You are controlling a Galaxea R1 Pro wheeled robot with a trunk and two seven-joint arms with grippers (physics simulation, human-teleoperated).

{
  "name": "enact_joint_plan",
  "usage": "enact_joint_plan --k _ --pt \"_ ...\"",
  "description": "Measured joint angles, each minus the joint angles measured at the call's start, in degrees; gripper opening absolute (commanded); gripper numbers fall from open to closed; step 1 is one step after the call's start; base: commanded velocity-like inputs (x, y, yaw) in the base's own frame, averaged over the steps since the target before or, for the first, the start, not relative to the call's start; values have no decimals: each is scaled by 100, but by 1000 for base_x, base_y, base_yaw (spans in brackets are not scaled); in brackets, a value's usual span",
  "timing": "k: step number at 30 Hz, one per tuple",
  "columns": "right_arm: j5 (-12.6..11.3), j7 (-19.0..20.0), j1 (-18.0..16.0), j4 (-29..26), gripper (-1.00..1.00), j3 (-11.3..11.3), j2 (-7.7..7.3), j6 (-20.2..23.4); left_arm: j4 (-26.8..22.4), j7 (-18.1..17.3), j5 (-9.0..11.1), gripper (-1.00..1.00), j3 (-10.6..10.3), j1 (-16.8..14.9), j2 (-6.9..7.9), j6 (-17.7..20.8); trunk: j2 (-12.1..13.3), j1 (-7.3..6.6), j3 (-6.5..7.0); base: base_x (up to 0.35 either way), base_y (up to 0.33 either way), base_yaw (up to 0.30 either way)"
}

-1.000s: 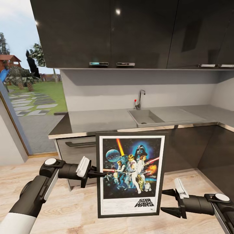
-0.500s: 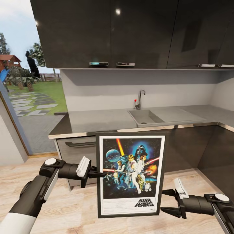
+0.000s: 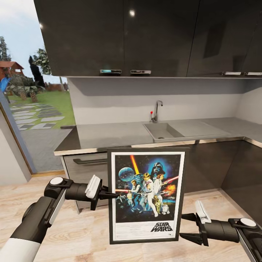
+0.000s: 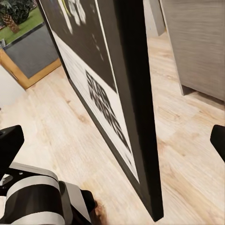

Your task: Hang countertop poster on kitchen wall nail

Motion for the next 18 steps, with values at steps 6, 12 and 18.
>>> enact_joint_plan --k 6,12,18 --pt "10 -6 0 22 100 1 33 -3 0 -1 127 -100 3 0 0 0 0 0 0 0 0 0" --pt "24 -11 0 52 100 8 37 -17 -3 -2 162 -100 2 0 0 0 0 0 0 0 0 0" --pt "27 -14 0 62 100 9 38 -21 -8 1 167 -100 0 0 0 0 0 0 0 0 0 0"
